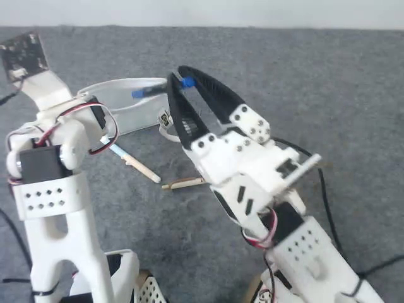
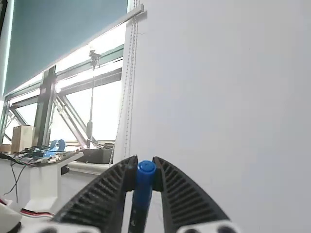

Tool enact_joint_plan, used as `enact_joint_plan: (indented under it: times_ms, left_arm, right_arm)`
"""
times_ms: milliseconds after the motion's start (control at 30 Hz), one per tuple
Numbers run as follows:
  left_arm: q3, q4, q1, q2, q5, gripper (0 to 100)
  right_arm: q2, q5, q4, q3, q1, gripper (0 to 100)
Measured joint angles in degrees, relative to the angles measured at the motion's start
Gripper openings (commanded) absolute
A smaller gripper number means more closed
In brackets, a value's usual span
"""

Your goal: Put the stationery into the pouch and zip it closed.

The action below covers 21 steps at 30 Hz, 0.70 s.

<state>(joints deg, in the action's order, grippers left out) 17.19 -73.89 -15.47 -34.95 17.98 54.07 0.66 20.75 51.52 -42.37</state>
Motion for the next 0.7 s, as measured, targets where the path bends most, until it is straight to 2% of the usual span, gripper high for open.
enact_joint_plan:
  times_ms: [167, 433, 567, 633, 700]
  left_arm:
    - [0.0, 0.0, 0.0, 0.0, 0.0, 1]
    - [0.0, 0.0, 0.0, 0.0, 0.0, 1]
    - [0.0, 0.0, 0.0, 0.0, 0.0, 1]
    - [0.0, 0.0, 0.0, 0.0, 0.0, 1]
    - [0.0, 0.0, 0.0, 0.0, 0.0, 1]
  right_arm:
    - [-6.9, -1.0, 3.7, 0.0, -0.1, 0.6]
    - [-10.8, -2.5, 4.0, 0.0, -0.1, 0.6]
    - [-10.8, -3.1, -0.9, 0.0, -0.1, 1.1]
    - [-10.8, -3.3, -4.7, 0.0, -0.1, 4.1]
    - [-10.8, -3.3, -7.4, -0.1, -0.1, 11.6]
